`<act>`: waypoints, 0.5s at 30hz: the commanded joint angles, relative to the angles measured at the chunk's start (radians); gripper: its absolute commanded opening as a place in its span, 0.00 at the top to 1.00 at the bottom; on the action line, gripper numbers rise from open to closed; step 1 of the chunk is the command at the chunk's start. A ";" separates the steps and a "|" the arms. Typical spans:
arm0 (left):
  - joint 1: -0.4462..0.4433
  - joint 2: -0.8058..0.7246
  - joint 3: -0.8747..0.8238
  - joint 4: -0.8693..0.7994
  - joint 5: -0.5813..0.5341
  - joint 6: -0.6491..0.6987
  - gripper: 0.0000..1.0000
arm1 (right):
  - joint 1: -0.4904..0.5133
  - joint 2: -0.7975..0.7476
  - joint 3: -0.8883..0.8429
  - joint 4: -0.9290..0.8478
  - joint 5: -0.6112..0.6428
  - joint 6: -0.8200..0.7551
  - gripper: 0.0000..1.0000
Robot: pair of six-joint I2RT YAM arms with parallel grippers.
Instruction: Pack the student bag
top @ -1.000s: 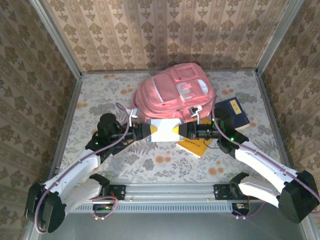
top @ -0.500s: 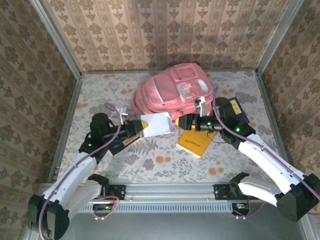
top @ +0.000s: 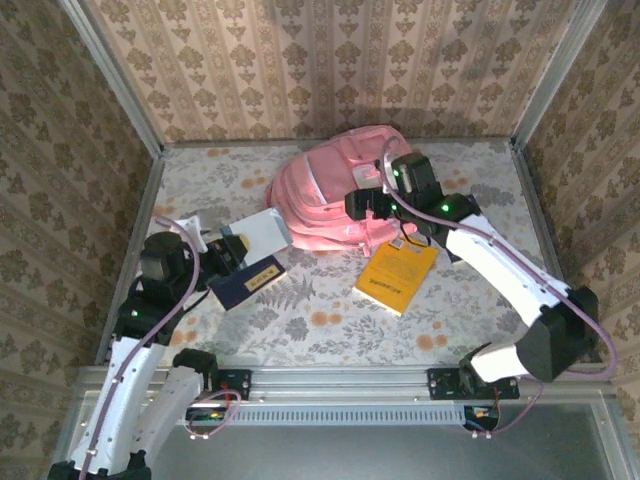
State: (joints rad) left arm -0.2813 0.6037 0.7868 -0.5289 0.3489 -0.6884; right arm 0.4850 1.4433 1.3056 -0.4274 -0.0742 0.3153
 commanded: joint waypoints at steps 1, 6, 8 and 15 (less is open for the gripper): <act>0.004 -0.016 0.037 -0.147 -0.183 0.077 1.00 | 0.009 0.093 0.100 0.023 -0.023 -0.033 0.02; 0.003 -0.023 0.043 -0.177 -0.270 0.092 1.00 | 0.011 0.289 0.255 0.054 -0.174 -0.022 0.07; 0.002 -0.027 0.048 -0.172 -0.279 0.107 1.00 | 0.011 0.367 0.323 0.046 -0.202 -0.015 0.09; -0.011 -0.032 0.033 -0.137 -0.290 0.150 1.00 | 0.001 0.596 0.531 0.047 -0.294 0.021 0.25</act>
State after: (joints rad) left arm -0.2848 0.5873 0.7925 -0.7071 0.0864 -0.5842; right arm 0.4885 1.9835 1.7519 -0.3847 -0.2928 0.3183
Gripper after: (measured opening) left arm 0.184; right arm 0.763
